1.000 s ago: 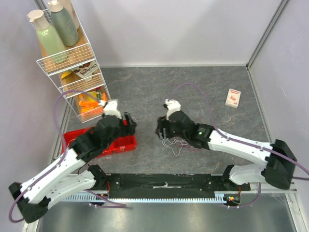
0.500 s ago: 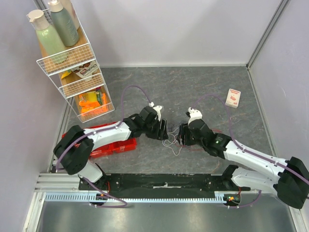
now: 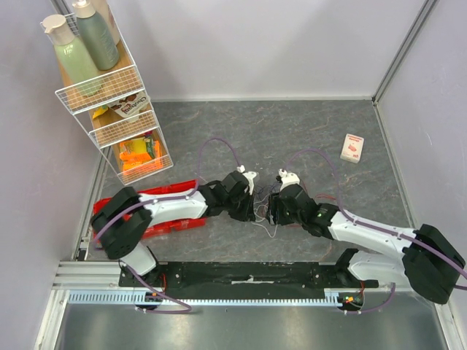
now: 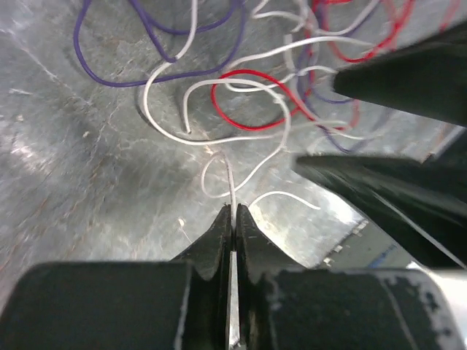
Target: Untangle the cables
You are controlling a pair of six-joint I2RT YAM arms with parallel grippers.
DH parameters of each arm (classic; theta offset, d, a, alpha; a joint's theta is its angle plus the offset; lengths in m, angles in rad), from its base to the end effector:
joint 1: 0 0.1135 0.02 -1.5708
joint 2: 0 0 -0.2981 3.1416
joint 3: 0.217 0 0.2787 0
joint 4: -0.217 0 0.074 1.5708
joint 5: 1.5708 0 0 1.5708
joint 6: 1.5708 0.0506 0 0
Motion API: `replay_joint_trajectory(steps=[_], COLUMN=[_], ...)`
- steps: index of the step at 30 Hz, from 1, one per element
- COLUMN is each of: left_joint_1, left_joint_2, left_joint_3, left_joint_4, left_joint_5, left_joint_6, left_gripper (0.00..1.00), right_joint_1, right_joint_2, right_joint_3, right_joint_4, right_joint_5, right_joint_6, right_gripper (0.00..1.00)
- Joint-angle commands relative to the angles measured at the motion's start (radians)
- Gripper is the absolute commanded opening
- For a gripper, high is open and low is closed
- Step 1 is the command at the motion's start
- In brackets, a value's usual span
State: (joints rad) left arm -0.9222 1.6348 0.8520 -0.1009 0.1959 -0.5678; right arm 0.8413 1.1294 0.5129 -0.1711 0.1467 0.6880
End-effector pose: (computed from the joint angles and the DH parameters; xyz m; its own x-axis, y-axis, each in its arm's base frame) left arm 0.2052 -0.2871 0.1660 -0.8542 0.2537 -0.4538 0.4708 0.7479 -0.4680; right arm 0.1634 0.1717 0.1867 -0.7895 0.0594 -0.6108 -0.2167 0.9042 0.3680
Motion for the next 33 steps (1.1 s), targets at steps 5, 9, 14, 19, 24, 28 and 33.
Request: replay_joint_trajectory(steps=[5, 9, 14, 19, 24, 28, 33], left_joint_1=[-0.003, -0.003, -0.001, -0.003, -0.003, -0.001, -0.003], left_joint_2=[-0.484, -0.696, -0.815, -0.811, -0.747, -0.710, -0.675], left_joint_3=[0.065, 0.159, 0.422, 0.665, 0.881, 0.990, 0.937], left_joint_4=[-0.103, -0.167, -0.325, -0.376, -0.431, -0.450, -0.448], left_joint_5=[0.020, 0.040, -0.119, -0.191, -0.262, -0.279, -0.248], left_joint_6=[0.138, 0.219, 0.325, 0.401, 0.459, 0.490, 0.442], left_gripper=[0.02, 0.02, 0.02, 0.02, 0.02, 0.02, 0.02], right_joint_1=[-0.014, -0.041, -0.068, -0.140, -0.217, -0.284, -0.304], right_joint_2=[0.104, 0.130, 0.106, 0.090, 0.075, 0.041, -0.002], right_joint_3=[-0.001, -0.004, -0.024, -0.034, -0.050, -0.051, -0.033], right_joint_4=[0.048, 0.042, 0.039, 0.004, -0.002, -0.022, -0.028], right_joint_5=[0.206, 0.255, 0.321, 0.329, 0.298, 0.288, 0.297], right_joint_6=[0.028, 0.057, 0.058, 0.061, 0.070, 0.077, 0.010], right_gripper=[0.61, 0.61, 0.62, 0.72, 0.81, 0.86, 0.88])
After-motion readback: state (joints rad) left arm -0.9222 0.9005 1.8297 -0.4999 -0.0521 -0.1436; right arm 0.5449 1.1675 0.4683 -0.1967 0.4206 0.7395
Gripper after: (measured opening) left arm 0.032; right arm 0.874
